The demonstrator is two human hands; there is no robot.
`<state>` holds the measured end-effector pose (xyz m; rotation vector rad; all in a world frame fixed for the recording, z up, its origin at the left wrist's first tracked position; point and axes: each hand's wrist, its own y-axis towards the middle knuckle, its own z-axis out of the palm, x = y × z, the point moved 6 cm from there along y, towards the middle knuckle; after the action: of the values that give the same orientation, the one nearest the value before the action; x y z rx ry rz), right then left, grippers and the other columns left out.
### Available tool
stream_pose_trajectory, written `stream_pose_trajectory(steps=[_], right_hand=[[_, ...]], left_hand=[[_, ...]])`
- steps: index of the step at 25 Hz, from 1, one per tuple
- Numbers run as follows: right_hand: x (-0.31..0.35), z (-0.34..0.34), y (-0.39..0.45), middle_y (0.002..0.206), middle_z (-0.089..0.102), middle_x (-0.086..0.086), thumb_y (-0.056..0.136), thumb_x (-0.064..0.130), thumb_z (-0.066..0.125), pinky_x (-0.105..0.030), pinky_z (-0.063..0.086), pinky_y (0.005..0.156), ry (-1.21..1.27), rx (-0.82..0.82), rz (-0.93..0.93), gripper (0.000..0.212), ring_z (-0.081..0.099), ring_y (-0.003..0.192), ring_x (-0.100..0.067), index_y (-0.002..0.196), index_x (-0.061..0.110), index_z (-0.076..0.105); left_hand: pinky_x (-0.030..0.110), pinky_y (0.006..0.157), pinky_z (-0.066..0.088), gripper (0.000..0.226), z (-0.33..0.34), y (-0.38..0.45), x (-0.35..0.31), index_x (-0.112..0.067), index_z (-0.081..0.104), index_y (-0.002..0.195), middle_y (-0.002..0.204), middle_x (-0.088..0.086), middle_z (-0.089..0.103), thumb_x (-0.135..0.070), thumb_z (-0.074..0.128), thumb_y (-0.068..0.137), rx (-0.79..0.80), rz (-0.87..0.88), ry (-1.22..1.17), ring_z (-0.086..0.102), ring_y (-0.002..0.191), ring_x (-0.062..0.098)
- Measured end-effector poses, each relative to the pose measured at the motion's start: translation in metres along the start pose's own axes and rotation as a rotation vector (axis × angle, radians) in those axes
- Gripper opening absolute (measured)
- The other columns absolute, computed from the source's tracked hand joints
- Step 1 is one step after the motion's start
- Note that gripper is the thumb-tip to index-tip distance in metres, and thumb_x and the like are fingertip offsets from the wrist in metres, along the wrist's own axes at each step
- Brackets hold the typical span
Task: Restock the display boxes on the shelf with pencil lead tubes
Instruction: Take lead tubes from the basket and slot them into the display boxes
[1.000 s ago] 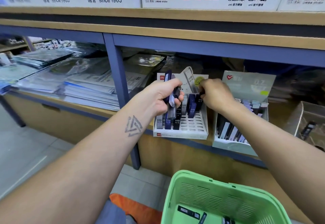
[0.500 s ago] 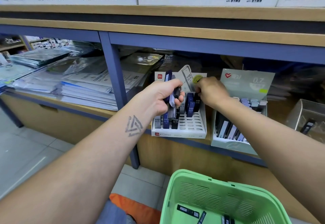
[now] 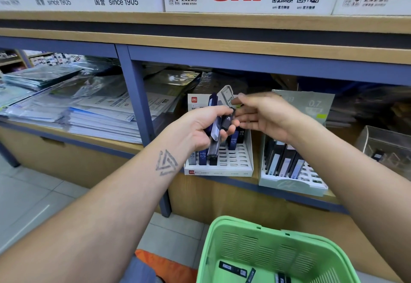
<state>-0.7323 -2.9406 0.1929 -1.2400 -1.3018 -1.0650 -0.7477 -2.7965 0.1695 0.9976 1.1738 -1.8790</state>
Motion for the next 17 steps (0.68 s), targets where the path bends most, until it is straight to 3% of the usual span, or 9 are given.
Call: stream_pose_trajectory(steps=[2,6,11,14,17], right_hand=[[0.003,-0.002,-0.015,0.083,0.073,-0.010,0.094,0.011,0.069,-0.022,0.057,0.066,0.041,0.045,-0.015,0.015,0.069,0.071,-0.014,0.106,0.003,0.073],[0.001,-0.024,-0.031,0.086,0.072,-0.015,0.085,-0.010,0.070,-0.020,0.059,0.065,0.079,-0.090,-0.026,0.015,0.070,0.070,-0.017,0.096,0.000,0.072],[-0.007,-0.040,-0.047,0.094,0.072,-0.023,0.086,-0.014,0.066,-0.023,0.062,0.069,0.178,-0.095,-0.033,0.018,0.075,0.077,-0.023,0.099,-0.003,0.070],[-0.012,-0.050,-0.055,0.097,0.073,-0.023,0.085,-0.012,0.067,-0.027,0.062,0.075,0.243,-0.057,-0.039,0.019,0.075,0.086,-0.029,0.103,-0.005,0.071],[-0.018,-0.064,-0.066,0.092,0.073,-0.020,0.082,-0.011,0.070,-0.026,0.061,0.074,0.238,-0.070,-0.055,0.014,0.075,0.087,-0.029,0.094,-0.003,0.073]], left_hand=[[0.016,0.034,0.040,0.014,0.003,-0.001,0.002,-0.006,0.064,0.100,0.074,0.011,0.068,-0.019,0.058,0.100,0.028,-0.015,0.008,0.062,0.050,0.014],[0.015,0.036,0.043,0.023,0.010,-0.002,0.008,0.000,0.065,0.095,0.075,0.015,0.069,-0.020,0.055,0.102,0.044,-0.057,0.055,0.064,0.052,0.017],[0.014,0.035,0.038,0.011,0.017,0.003,0.011,-0.001,0.061,0.104,0.077,0.015,0.068,-0.010,0.057,0.099,0.056,-0.046,0.120,0.054,0.046,0.010],[0.012,0.036,0.034,0.002,0.027,0.006,0.011,-0.002,0.060,0.095,0.076,0.013,0.064,-0.002,0.059,0.096,0.073,-0.017,0.089,0.049,0.045,0.007],[0.011,0.038,0.037,0.011,0.037,0.009,0.010,-0.006,0.059,0.088,0.075,0.008,0.058,0.005,0.063,0.090,0.068,0.017,0.034,0.050,0.048,0.008]])
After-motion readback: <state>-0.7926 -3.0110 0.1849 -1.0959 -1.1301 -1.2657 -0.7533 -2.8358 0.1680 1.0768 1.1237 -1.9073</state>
